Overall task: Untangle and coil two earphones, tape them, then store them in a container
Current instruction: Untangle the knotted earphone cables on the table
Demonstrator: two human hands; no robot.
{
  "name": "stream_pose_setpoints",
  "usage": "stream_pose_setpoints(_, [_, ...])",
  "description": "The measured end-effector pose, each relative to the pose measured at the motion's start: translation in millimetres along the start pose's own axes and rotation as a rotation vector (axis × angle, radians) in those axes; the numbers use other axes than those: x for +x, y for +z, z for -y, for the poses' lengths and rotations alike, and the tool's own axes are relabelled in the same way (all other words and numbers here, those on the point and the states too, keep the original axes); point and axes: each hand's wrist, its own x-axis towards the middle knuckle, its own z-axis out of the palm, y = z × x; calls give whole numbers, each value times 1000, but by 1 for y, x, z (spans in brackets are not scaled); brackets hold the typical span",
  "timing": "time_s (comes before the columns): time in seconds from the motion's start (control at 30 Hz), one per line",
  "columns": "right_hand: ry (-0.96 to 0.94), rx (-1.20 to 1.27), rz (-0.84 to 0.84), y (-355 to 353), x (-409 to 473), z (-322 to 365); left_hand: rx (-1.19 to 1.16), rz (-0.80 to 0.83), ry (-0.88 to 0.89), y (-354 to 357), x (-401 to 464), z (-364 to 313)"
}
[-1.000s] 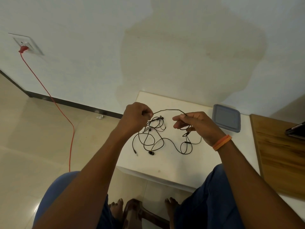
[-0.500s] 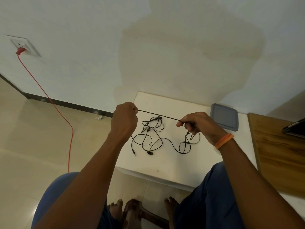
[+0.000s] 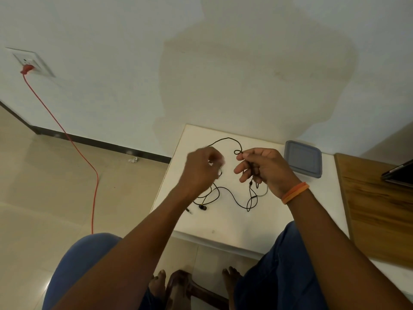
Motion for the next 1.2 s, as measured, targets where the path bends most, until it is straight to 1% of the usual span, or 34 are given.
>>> stream_pose_setpoints(0.03, [1, -4, 19, 2, 0, 0, -95, 67, -10, 5, -3, -5])
stream_pose_setpoints(0.07, [0, -15, 38, 4, 0, 0, -168, 85, -20, 9, -6, -8])
stream_pose_setpoints(0.13, [-3, -27, 54, 7, 0, 0, -267, 57, -38, 13, -9, -12])
stream_pose_setpoints(0.23, [4, -22, 42, 8, 1, 0, -438, 72, -94, 13, -10, -12])
stream_pose_setpoints(0.3, [21, -41, 56, 10, 0, 0, -467, 20, -103, 12, -10, -11])
stream_pose_setpoints(0.33, [28, -53, 68, 11, 0, -1, -434, -26, -76, 12, -11, -10])
stream_pose_setpoints(0.4, [36, -87, 84, 14, -1, -1, -258, -103, 38, 10, -10, -10])
stream_pose_setpoints(0.47, [30, -144, 72, 14, -1, -1, 79, -89, 186, 4, -5, -7])
stream_pose_setpoints(0.53, [3, -176, 42, 10, -2, 0, 424, -42, 263, -5, 2, -2])
stream_pose_setpoints(0.6, [-39, -169, 18, 2, -3, 2, 615, -61, 241, -17, 9, 7])
stream_pose_setpoints(0.67, [-74, -160, 7, -6, -4, 2, 733, -92, 163, -29, 13, 14])
stream_pose_setpoints(0.8, [-119, -49, 2, -14, -4, 2, 815, -103, 37, -39, 16, 20])
stream_pose_setpoints(0.93, [-110, 58, 84, -16, -4, 2, 853, -75, -15, -35, 13, 23])
stream_pose_setpoints(1.07, [-90, 173, 125, -21, -5, 4, 841, -70, -73, -36, 14, 34])
stream_pose_setpoints(1.2, [-102, 211, 133, -21, -3, 2, 782, -30, -79, -28, 9, 34])
